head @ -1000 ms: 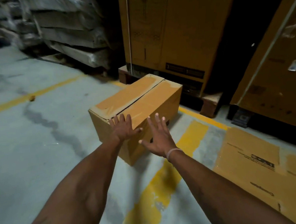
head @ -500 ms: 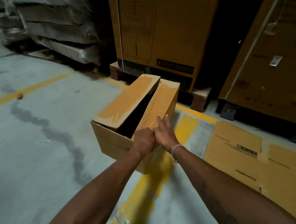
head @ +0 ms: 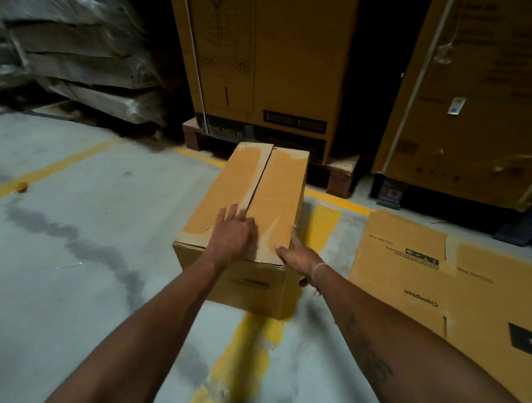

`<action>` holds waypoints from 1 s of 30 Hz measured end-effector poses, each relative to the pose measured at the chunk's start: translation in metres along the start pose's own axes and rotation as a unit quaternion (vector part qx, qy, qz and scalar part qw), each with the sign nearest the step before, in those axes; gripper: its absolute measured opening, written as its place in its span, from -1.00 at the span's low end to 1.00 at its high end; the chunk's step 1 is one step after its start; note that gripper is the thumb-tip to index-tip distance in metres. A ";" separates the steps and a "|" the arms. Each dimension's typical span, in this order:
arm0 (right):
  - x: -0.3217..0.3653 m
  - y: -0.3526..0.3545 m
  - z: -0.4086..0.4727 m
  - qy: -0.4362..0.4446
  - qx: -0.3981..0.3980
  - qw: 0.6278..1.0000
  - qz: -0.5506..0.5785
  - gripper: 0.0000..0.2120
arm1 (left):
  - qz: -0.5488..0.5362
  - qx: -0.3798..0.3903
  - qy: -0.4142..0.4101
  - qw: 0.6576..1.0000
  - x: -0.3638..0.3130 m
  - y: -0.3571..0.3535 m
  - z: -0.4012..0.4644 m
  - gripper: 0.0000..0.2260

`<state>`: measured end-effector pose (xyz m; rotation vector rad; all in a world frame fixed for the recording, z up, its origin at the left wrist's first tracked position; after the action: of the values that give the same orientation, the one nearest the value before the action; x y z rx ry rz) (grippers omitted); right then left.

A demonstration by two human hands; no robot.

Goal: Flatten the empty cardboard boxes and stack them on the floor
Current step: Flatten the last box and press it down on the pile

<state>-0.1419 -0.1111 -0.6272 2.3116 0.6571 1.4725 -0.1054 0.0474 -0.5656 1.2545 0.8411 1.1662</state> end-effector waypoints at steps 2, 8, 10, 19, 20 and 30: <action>0.001 -0.008 0.000 0.001 -0.026 1.000 0.008 -0.24 | -0.034 0.005 0.104 0.994 0.052 -0.011 -0.007 -0.37; -0.017 -0.014 0.009 -0.071 -0.088 0.985 0.127 -0.33 | -0.167 0.075 0.357 0.916 0.122 -0.048 -0.044 0.26; -0.028 -0.011 0.012 -0.086 -0.105 0.981 0.138 -0.40 | -0.153 0.064 0.357 0.919 0.115 -0.037 -0.040 0.31; -0.043 0.032 -0.041 -0.093 -0.092 0.947 0.292 -0.26 | -0.092 -0.094 0.352 0.927 0.068 0.052 -0.034 0.02; -0.038 0.044 -0.048 -0.076 -0.094 0.951 0.285 -0.15 | -0.102 -0.106 0.353 0.924 0.062 0.060 -0.035 -0.01; -0.052 0.224 -0.134 0.013 -0.230 0.959 0.165 -0.35 | -0.218 -0.135 0.300 0.919 -0.065 0.131 -0.025 -0.06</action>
<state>-0.2358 -0.3242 -0.4995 2.0952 -0.0807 1.5909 -0.1699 -0.0185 -0.4488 0.4324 1.2810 1.2541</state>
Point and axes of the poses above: each hand's wrist, its own z-axis towards the middle knuckle, its own y-axis out of the back of the hand, x = y × z, the point moved 10 cm from there along z, towards the middle knuckle, and after that the axes turned 7 degrees about -x, right-handed, at the moved point
